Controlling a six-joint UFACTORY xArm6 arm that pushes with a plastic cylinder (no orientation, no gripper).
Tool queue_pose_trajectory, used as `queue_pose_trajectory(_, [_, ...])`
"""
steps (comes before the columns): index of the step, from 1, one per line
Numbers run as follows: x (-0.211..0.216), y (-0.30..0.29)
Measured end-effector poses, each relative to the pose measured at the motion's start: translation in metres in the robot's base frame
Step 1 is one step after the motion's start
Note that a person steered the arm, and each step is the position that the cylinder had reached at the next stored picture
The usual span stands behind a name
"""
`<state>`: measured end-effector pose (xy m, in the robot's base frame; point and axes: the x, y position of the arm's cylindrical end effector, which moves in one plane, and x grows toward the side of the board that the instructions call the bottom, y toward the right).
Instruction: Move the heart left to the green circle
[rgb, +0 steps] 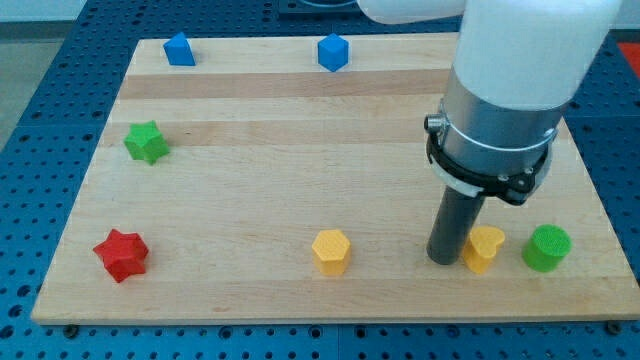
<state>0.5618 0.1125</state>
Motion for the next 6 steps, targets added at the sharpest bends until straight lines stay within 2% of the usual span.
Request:
queue_pose_trajectory(2, [-0.001,0.026])
queue_pose_trajectory(4, [-0.001,0.027])
queue_pose_trajectory(5, [-0.010,0.025])
queue_pose_trajectory(6, [-0.050,0.025])
